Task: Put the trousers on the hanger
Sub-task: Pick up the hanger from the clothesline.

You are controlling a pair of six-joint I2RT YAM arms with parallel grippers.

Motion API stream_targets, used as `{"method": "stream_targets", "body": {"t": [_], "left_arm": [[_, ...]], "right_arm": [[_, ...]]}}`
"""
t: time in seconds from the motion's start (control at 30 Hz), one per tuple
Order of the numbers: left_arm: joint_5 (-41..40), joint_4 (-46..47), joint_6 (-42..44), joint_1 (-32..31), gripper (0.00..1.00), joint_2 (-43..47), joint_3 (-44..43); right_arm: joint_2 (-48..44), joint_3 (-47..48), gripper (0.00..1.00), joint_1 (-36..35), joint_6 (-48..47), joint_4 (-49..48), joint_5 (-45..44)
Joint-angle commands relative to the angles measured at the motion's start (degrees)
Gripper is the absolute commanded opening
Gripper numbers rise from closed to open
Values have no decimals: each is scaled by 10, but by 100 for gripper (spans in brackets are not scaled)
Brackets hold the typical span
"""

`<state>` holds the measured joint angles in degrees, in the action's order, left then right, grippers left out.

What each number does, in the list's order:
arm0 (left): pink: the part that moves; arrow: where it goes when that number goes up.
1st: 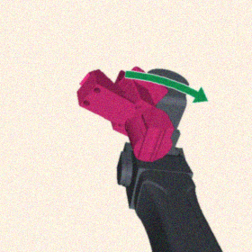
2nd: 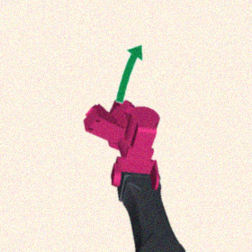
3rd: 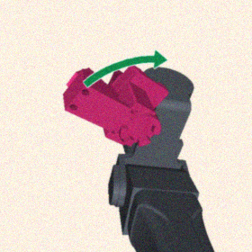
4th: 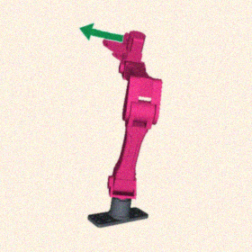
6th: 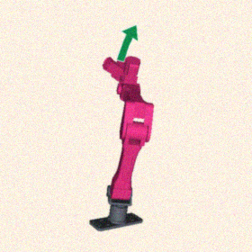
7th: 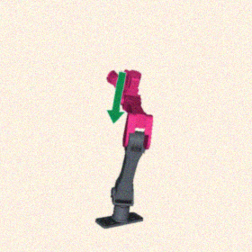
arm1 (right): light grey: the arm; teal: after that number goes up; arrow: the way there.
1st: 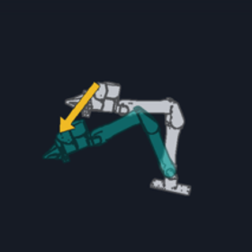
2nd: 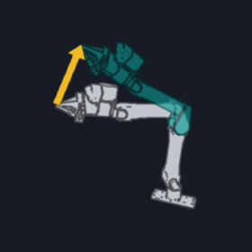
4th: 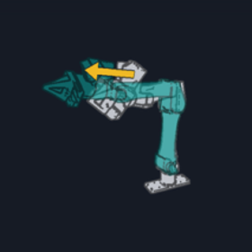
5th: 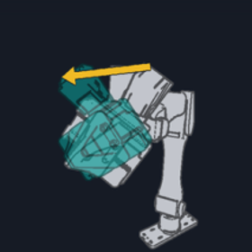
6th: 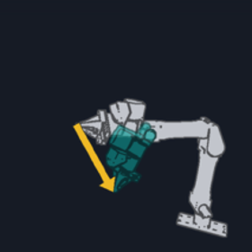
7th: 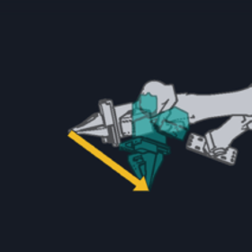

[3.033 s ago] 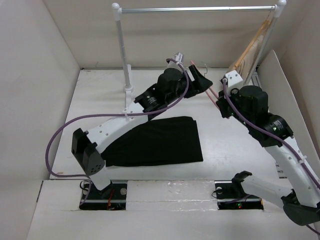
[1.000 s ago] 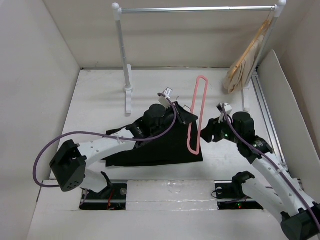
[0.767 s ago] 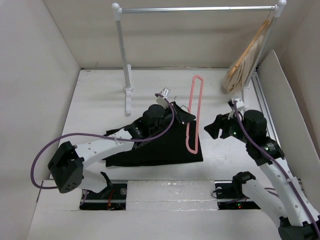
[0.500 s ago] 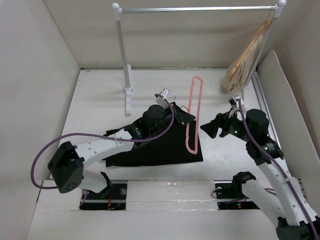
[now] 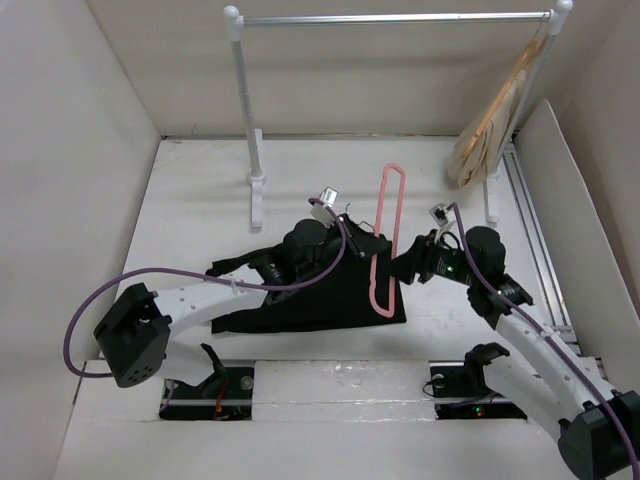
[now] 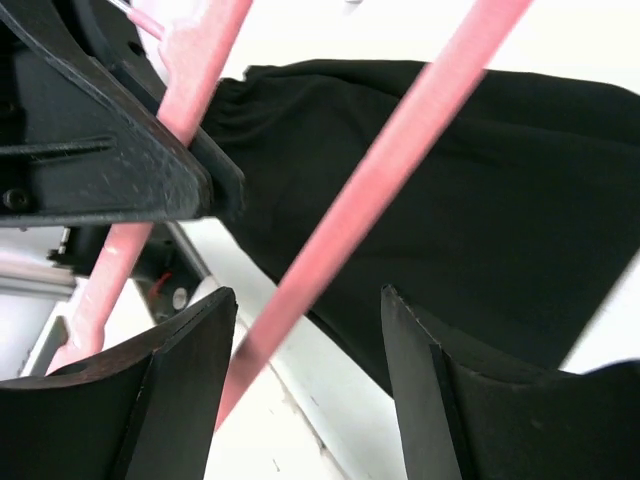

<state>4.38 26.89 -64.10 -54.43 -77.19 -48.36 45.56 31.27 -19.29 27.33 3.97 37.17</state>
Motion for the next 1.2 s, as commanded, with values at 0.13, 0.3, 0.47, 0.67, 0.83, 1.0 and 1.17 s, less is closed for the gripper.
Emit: {"method": "stream_targets", "body": {"t": [0.13, 0.3, 0.47, 0.67, 0.83, 1.0, 1.17], "left_arm": [[3, 63, -12, -8, 0, 22, 7], [4, 8, -1, -8, 2, 13, -15], [-10, -75, 48, -8, 34, -5, -58], [-64, -138, 62, -13, 43, -9, -75], [-118, -177, 83, -46, 38, -22, -110], [-190, -282, 107, -96, 26, -69, -183], [-199, -311, 98, -103, 30, -92, -203]], "right_arm": [[14, -16, 31, -11, 48, -147, 29], [-1, -9, 0, -11, 37, -105, 7], [-12, 15, 0, 3, 29, -14, -5], [-24, 44, 0, 8, 26, 72, -40], [-14, 51, 0, 8, 32, 109, -49], [-2, 77, 0, 8, 25, 167, -81], [-3, 95, 0, 8, 26, 185, -123]]}}
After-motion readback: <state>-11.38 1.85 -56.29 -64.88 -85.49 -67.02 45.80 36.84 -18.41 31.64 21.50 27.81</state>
